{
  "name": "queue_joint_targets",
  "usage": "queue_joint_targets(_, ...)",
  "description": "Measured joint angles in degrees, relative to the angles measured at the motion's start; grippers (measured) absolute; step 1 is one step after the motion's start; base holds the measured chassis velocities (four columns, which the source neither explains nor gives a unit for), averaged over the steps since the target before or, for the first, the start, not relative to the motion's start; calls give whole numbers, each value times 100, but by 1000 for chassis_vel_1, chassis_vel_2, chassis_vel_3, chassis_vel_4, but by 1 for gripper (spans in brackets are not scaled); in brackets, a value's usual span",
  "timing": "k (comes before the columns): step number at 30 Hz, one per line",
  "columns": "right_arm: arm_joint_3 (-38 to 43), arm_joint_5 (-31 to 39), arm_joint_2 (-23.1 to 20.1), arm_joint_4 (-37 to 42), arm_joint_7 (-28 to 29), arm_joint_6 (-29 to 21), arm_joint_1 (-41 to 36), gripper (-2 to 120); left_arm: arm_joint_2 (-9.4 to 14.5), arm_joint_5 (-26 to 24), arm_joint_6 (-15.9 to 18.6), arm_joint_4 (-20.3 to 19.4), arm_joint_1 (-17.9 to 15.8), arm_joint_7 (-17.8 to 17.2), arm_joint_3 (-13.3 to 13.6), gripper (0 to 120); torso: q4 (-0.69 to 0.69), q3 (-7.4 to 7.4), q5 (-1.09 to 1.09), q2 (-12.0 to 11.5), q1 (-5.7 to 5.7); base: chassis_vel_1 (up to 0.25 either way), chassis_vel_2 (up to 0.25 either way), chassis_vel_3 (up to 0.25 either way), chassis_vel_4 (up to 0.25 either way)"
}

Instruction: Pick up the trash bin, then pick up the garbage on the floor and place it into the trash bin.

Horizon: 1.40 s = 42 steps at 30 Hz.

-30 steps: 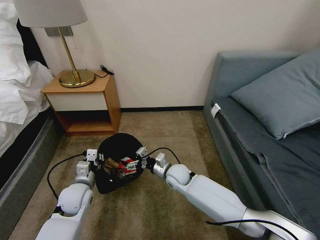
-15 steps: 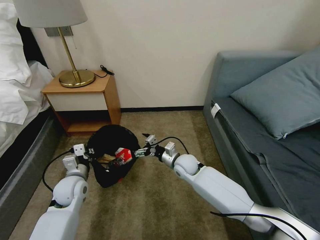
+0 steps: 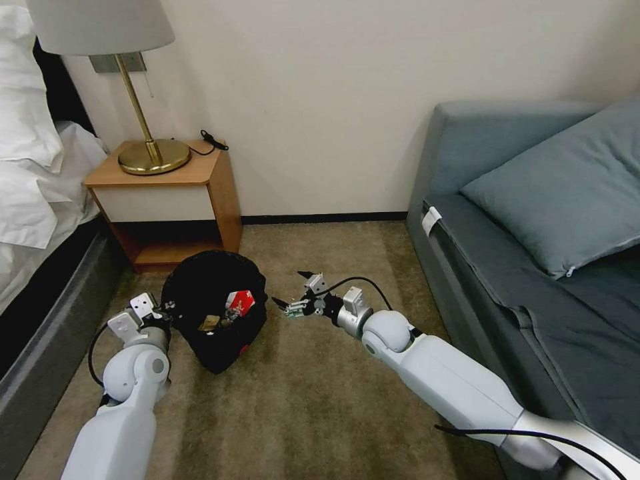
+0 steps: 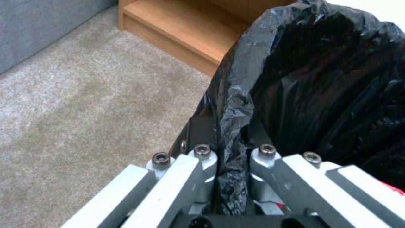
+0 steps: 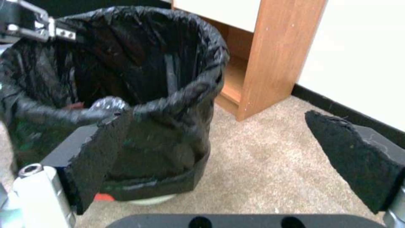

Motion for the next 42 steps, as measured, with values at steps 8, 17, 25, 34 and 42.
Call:
queue_joint_targets(8,-3,-58,-2,-31,-64,-5,-45,100,35,-55,-30,215,23,19,-60,5,1,0,0,0,0,0,0,0,0)
queue_joint_targets(17,8,-60,35,-32,0,-36,-103,100,60,14,-68,229,61,19,-74,37,0,0,0,0,0,0,0,0,0)
queue_joint_targets(25,57,48,169,-8,220,-144,-165,100,85,298,-147,197,110,89,-89,65,1,0,-1,0,0,0,0,0,0)
queue_joint_targets(34,180,147,220,56,364,-267,-272,100,128,766,-207,105,178,180,-100,97,0,0,0,0,0,0,0,0,0)
queue_joint_targets(42,287,158,159,117,381,-310,-347,100,147,1370,-281,20,199,279,-77,100,0,0,-1,0,0,0,0,0,0)
